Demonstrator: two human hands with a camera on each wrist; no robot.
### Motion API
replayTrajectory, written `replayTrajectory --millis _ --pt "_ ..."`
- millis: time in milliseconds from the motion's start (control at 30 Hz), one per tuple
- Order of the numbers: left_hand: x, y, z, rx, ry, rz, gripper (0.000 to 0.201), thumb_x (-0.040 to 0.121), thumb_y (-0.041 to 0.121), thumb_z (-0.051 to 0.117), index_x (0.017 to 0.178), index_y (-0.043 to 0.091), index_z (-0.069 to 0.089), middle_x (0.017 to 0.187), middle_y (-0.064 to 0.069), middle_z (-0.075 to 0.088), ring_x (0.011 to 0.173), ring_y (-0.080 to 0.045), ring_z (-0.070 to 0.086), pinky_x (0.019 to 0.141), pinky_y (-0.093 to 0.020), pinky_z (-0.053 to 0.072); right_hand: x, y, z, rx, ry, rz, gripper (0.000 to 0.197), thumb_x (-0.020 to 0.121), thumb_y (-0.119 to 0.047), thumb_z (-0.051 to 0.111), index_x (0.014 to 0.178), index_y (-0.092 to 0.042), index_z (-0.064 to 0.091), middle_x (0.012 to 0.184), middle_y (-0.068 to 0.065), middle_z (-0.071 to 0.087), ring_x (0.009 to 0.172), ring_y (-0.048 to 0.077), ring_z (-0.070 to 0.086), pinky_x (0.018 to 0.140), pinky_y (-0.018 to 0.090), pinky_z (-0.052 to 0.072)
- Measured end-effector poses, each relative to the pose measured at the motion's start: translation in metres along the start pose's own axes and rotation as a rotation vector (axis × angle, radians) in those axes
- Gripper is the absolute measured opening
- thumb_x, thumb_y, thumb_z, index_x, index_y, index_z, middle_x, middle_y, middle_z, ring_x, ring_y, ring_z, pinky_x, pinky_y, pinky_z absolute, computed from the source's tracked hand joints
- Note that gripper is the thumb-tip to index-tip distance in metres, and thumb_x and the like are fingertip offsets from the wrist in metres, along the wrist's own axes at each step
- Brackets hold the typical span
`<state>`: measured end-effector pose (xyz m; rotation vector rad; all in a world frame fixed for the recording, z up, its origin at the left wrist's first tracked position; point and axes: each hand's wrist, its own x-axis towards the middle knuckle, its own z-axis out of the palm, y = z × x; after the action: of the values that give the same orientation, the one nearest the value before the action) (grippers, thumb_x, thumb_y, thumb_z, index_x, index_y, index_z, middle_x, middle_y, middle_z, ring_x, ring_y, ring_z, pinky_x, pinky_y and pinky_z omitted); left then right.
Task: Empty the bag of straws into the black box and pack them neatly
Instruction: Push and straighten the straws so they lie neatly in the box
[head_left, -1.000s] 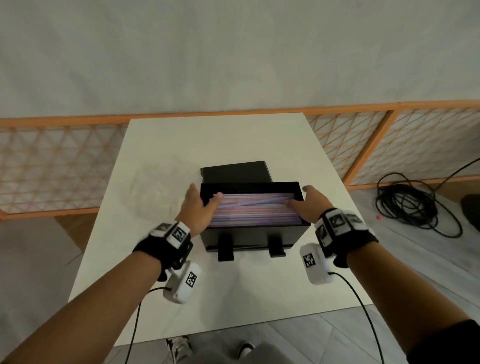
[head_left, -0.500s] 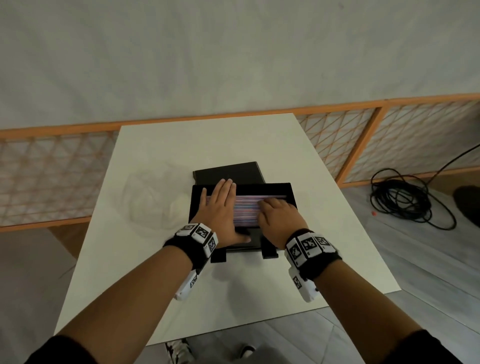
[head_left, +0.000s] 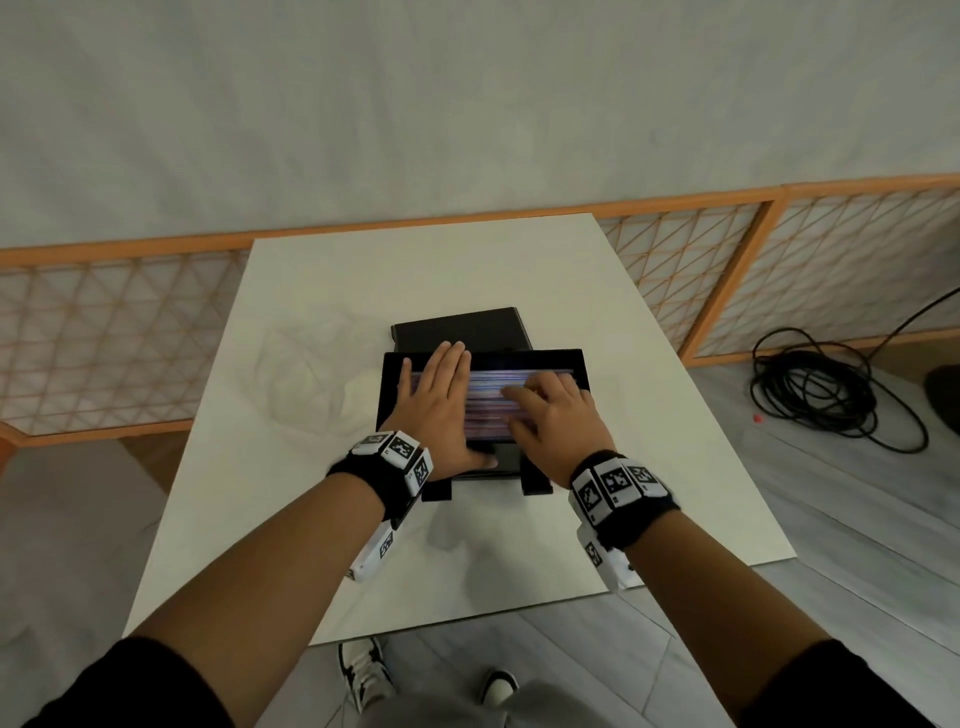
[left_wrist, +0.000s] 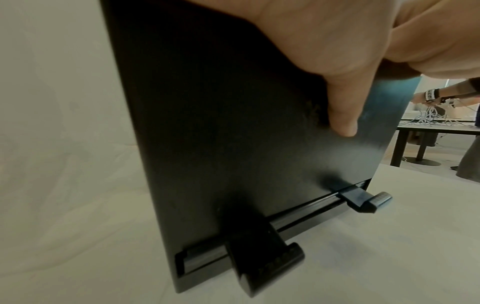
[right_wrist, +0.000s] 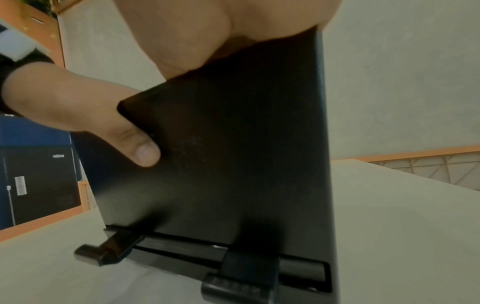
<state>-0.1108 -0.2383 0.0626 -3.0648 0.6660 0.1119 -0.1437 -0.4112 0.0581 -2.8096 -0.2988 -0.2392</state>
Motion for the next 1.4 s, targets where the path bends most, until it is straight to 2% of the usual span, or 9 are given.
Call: replayTrajectory --millis 133,300,467,700,833,967,1067,1233,1400 --pt "-0.004 0.002 -0.001 0.011 -0.001 -0.007 0.130 0.062 0.083 0.052 0.149 0.008 -0.009 0.159 -0.004 -0.012 0.146 -0.019 -0.016 0.116 -0.055 -0.006 0.012 -0.003 -0.010 0.060 -0.249 0.112 0.063 0.086 -0.033 0.054 0.145 -0.029 0.029 0.151 0.001 0.032 0.141 0.025 0.024 0.116 0.045 0.017" --pt "-0.007 0.003 -0.003 0.022 0.001 -0.011 0.130 0.063 0.082 0.053 0.149 0.007 -0.008 0.159 -0.005 -0.011 0.146 -0.020 -0.015 0.116 -0.056 -0.006 0.026 -0.011 -0.016 -0.001 -0.374 0.205 0.063 0.081 -0.029 0.060 0.140 -0.028 0.035 0.137 0.004 0.041 0.130 0.028 0.035 0.112 0.048 0.024" --pt "-0.004 0.003 -0.005 0.014 0.002 -0.009 0.130 0.062 0.081 0.055 0.149 0.007 -0.008 0.159 -0.006 -0.009 0.146 -0.020 -0.012 0.116 -0.056 -0.004 0.029 -0.010 -0.017 -0.109 -0.197 0.103 0.055 0.080 -0.027 0.062 0.131 -0.027 0.042 0.132 0.003 0.043 0.123 0.026 0.038 0.111 0.045 0.025" --pt "-0.006 0.001 -0.003 0.035 0.039 0.007 0.128 0.064 0.080 0.055 0.149 0.006 -0.005 0.159 -0.007 -0.004 0.147 -0.022 -0.010 0.117 -0.051 -0.007 0.038 -0.016 -0.024 -0.135 -0.451 0.104 0.074 0.080 -0.033 0.064 0.143 -0.025 0.027 0.142 0.003 0.037 0.133 0.027 0.034 0.111 0.051 0.025" --pt "-0.007 0.002 -0.003 0.033 0.043 0.001 0.127 0.063 0.079 0.056 0.150 0.006 -0.003 0.159 -0.008 -0.002 0.147 -0.022 -0.007 0.117 -0.052 -0.007 0.037 -0.019 -0.016 -0.206 -0.279 0.074 0.060 0.082 -0.024 0.060 0.137 -0.023 0.036 0.135 0.004 0.042 0.126 0.026 0.037 0.106 0.045 0.030" --pt "-0.011 0.003 -0.003 0.050 0.039 0.009 0.126 0.066 0.079 0.053 0.149 0.005 -0.004 0.159 -0.009 -0.002 0.147 -0.024 -0.007 0.117 -0.054 -0.005 0.033 -0.018 -0.028 -0.207 -0.278 0.026 0.070 0.079 -0.039 0.064 0.140 -0.026 0.032 0.140 0.001 0.039 0.131 0.024 0.034 0.109 0.045 0.027" --pt "-0.014 0.004 -0.002 0.045 0.058 0.006 0.125 0.066 0.076 0.056 0.149 0.005 -0.004 0.159 -0.009 -0.001 0.147 -0.025 -0.006 0.116 -0.056 -0.007 0.028 -0.027 -0.047 0.155 -0.169 0.161 0.056 0.082 -0.034 0.065 0.132 -0.019 0.047 0.131 0.003 0.050 0.123 0.021 0.045 0.104 0.035 0.036" --pt "-0.021 0.007 -0.001 0.034 0.063 -0.006 0.123 0.068 0.076 0.053 0.149 0.006 -0.007 0.159 -0.008 -0.003 0.147 -0.025 -0.008 0.114 -0.058 -0.008 0.019 -0.047 -0.062 1.586 -0.204 0.814 0.039 0.091 -0.019 0.058 0.124 -0.001 0.050 0.128 0.020 0.055 0.115 0.030 0.057 0.092 0.036 0.050" --pt "-0.024 0.008 0.000 -0.067 0.141 0.008 0.115 0.062 0.081 0.032 0.146 0.003 0.023 0.149 -0.011 0.032 0.141 -0.028 0.023 0.114 -0.060 0.004 0.023 -0.045 -0.048 1.943 -0.274 1.136 0.059 0.092 -0.031 0.052 0.138 0.003 0.037 0.135 0.024 0.047 0.117 0.035 0.051 0.090 0.042 0.046"
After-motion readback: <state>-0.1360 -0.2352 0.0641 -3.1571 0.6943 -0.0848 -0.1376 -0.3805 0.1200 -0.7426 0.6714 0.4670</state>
